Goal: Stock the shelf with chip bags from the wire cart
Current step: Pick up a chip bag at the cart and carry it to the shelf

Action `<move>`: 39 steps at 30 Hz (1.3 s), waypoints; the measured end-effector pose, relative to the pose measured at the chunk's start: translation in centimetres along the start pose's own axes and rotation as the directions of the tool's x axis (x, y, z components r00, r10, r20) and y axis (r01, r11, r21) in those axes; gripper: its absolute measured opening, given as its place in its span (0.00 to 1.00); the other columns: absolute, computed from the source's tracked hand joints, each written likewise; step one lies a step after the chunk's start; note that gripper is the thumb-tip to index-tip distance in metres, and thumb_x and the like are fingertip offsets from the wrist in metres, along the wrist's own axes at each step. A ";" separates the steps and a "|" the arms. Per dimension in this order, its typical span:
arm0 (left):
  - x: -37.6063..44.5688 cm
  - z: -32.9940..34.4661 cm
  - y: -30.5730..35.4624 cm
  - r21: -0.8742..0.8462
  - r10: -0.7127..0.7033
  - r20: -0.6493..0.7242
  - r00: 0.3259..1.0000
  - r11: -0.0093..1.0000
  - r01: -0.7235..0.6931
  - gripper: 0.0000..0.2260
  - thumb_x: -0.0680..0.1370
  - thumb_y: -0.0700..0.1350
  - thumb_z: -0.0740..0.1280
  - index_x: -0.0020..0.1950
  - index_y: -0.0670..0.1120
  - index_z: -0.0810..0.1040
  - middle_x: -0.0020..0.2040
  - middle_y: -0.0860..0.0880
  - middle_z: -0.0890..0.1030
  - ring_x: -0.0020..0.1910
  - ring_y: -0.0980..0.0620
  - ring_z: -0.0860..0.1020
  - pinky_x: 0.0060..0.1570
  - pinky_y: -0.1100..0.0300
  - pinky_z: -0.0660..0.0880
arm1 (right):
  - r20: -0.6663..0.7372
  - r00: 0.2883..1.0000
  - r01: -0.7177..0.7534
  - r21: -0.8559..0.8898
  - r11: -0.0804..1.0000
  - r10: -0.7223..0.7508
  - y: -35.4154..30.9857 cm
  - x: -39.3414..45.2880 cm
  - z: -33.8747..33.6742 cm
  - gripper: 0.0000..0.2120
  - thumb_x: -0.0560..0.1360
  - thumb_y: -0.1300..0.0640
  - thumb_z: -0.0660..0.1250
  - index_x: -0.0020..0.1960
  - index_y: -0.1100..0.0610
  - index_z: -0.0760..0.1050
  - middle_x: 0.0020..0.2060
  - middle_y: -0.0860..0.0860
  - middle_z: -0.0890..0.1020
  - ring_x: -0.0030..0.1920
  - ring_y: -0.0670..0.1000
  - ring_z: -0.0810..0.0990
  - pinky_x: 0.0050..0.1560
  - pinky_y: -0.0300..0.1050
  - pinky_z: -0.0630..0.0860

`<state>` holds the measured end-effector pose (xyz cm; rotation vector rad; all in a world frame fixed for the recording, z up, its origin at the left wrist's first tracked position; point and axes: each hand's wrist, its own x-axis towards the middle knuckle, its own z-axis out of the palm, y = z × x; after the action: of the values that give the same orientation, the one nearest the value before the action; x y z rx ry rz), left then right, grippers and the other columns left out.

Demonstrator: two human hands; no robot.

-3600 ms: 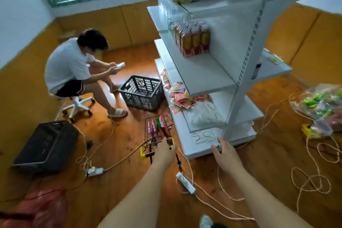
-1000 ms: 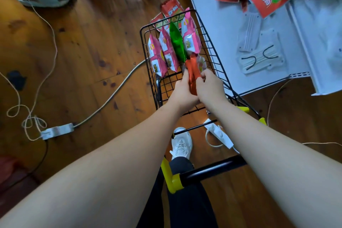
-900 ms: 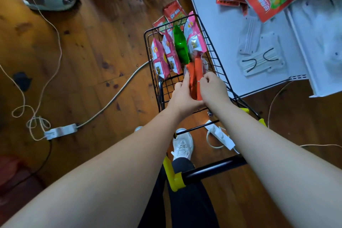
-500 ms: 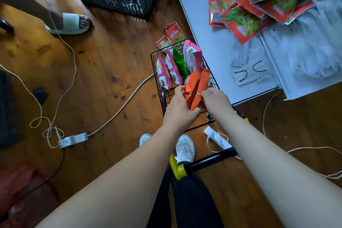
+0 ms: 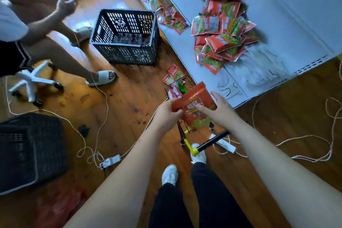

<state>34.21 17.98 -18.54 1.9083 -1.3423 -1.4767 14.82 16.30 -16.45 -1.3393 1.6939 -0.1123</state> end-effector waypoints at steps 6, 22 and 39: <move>-7.4 -4.9 9.4 -0.166 0.174 0.117 0.978 0.974 -0.154 0.08 0.74 0.42 0.71 0.52 0.52 0.81 0.49 0.48 0.86 0.48 0.46 0.85 0.55 0.46 0.81 | -0.067 0.996 0.079 0.248 0.965 -0.064 -4.5 -11.5 -6.5 0.33 0.61 0.31 0.72 0.60 0.46 0.74 0.50 0.45 0.83 0.49 0.45 0.81 0.53 0.43 0.76; -27.0 23.2 30.6 -0.263 0.405 0.578 0.708 0.914 -0.308 0.29 0.66 0.62 0.76 0.65 0.60 0.73 0.60 0.51 0.83 0.56 0.50 0.83 0.60 0.46 0.79 | -0.590 0.746 0.378 0.756 0.534 0.309 14.1 -39.8 -21.7 0.22 0.66 0.50 0.79 0.57 0.48 0.76 0.48 0.51 0.86 0.47 0.49 0.86 0.52 0.47 0.81; -46.0 68.6 37.5 -0.020 0.127 0.962 0.240 0.914 -0.404 0.22 0.75 0.48 0.74 0.67 0.49 0.72 0.54 0.48 0.84 0.48 0.49 0.85 0.45 0.54 0.82 | -0.580 0.228 0.503 0.758 0.415 0.782 51.5 -63.2 -30.6 0.19 0.70 0.46 0.74 0.59 0.50 0.77 0.52 0.49 0.85 0.49 0.48 0.85 0.53 0.48 0.81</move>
<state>-43.58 55.98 8.53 0.5407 -2.2606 -2.4722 -45.88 73.52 8.71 0.1216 2.1006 -1.9232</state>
